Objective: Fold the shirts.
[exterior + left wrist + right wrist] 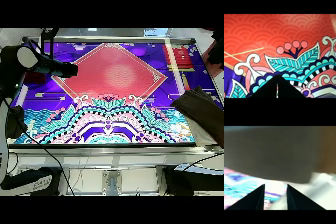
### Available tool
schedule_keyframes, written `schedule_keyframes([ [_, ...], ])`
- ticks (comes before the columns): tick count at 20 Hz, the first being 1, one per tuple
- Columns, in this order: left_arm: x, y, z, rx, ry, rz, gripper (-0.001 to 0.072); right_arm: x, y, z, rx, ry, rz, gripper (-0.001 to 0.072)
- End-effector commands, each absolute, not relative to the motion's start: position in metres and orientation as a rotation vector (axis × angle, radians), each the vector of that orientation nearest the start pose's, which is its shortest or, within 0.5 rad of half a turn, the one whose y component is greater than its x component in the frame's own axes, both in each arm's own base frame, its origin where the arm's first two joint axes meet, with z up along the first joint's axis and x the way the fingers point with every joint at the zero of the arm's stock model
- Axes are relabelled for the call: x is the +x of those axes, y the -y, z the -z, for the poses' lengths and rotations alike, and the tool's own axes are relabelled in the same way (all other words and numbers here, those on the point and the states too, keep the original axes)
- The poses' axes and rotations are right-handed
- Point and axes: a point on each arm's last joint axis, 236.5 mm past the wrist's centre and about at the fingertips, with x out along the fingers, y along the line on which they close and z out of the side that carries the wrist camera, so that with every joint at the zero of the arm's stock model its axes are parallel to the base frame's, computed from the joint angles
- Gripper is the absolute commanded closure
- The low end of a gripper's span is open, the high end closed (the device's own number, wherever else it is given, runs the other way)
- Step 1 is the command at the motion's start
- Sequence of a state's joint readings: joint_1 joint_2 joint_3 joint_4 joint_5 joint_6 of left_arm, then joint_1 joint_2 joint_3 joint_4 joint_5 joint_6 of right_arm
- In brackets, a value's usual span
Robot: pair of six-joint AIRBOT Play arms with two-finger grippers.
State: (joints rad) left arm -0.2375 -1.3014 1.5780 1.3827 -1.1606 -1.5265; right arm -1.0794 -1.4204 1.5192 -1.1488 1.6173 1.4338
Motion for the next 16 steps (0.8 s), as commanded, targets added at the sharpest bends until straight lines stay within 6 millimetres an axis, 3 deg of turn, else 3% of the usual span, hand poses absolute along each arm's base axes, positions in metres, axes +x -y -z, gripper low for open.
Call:
schedule_keyframes([
  [1, 0.441, 0.149, -0.172, -0.006, -0.867, 0.37, 0.0695, 0.35, 0.202, -0.15, 0.938, -0.836, -0.075, 0.0386],
  [2, 0.443, 0.149, -0.173, -0.007, -0.858, 0.369, 0.0696, 0.369, 0.165, -0.168, 0.874, -0.801, -0.244, 0.0387],
  [4, 0.443, 0.15, -0.174, -0.01, -0.854, 0.371, 0.0695, 0.393, 0.096, -0.172, 0.711, -0.837, -0.455, 0.0402],
  [6, 0.44, 0.149, -0.171, -0.008, -0.873, 0.373, 0.0695, 0.413, 0.034, -0.153, 0.568, -0.909, -0.551, 0.0403],
  [9, 0.429, 0.148, -0.162, 0.003, -0.933, 0.377, 0.0696, 0.428, -0.034, -0.121, 0.354, -1.006, -0.588, 0.0402],
  [11, 0.419, 0.146, -0.155, 0.012, -0.984, 0.381, 0.0696, 0.432, -0.061, -0.107, 0.209, -1.035, -0.59, 0.0402],
  [13, 0.412, 0.145, -0.151, 0.019, -1.018, 0.383, 0.0696, 0.432, -0.073, -0.094, 0.087, -1.063, -0.581, 0.0402],
  [16, 0.412, 0.145, -0.151, 0.021, -1.018, 0.384, 0.0695, 0.432, -0.065, -0.078, -0.097, -1.099, -0.526, 0.0402],
])
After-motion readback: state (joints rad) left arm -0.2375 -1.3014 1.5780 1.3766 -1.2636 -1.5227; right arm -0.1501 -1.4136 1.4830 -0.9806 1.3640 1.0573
